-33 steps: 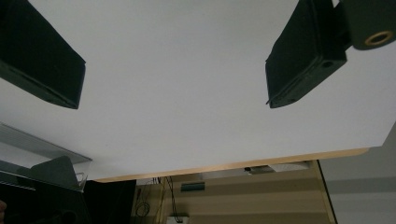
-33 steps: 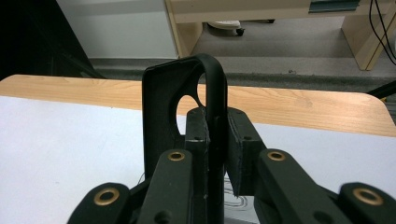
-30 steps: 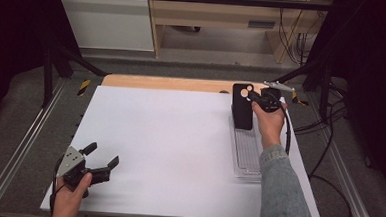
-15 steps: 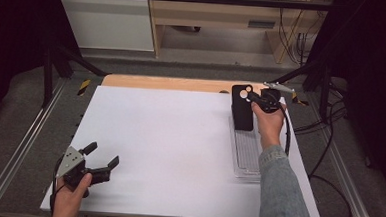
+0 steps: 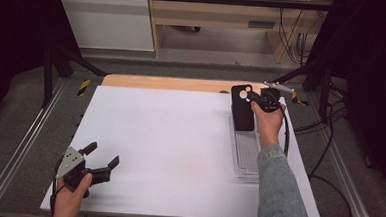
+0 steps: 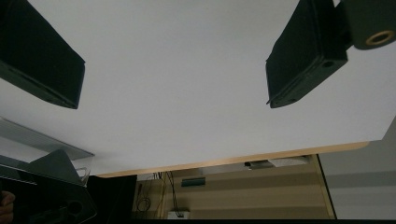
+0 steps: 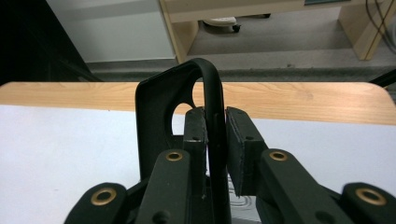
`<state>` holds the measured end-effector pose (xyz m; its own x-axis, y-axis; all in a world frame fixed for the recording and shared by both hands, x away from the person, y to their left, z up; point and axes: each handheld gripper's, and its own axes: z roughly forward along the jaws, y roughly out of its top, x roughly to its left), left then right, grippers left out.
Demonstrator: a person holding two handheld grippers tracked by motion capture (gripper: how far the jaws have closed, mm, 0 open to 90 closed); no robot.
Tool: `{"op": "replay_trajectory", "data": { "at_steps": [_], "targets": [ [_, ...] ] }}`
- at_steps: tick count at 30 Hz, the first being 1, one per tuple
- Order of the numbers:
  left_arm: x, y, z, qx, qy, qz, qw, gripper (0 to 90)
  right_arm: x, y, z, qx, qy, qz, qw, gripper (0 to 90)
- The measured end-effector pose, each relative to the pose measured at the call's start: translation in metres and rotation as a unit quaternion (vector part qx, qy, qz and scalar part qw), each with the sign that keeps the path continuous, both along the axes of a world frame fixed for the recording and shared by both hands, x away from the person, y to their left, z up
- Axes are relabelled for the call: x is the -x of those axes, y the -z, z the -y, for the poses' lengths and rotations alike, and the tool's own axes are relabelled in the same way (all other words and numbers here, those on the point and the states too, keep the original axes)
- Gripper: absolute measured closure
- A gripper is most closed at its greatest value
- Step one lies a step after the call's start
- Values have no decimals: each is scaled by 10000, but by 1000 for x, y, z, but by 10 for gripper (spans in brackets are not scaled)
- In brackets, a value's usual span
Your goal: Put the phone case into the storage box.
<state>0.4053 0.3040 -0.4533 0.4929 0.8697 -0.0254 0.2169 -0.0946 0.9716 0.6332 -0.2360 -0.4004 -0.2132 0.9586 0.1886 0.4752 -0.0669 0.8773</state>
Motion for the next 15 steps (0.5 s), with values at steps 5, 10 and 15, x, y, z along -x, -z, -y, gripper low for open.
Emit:
{"op": "replay_trajectory", "data": {
  "at_steps": [5,10,15],
  "targets": [
    [0,0,2,-24,29,-1,10000,48,0,0,-2,32,23,20,10000,784],
    [1,0,2,-16,28,12,10000,48,-1,1,-2,38,57,-16,10000,773],
    [1,-1,1,-14,31,21,10000,48,-3,2,-3,44,91,-38,9999,757]
  ]
}}
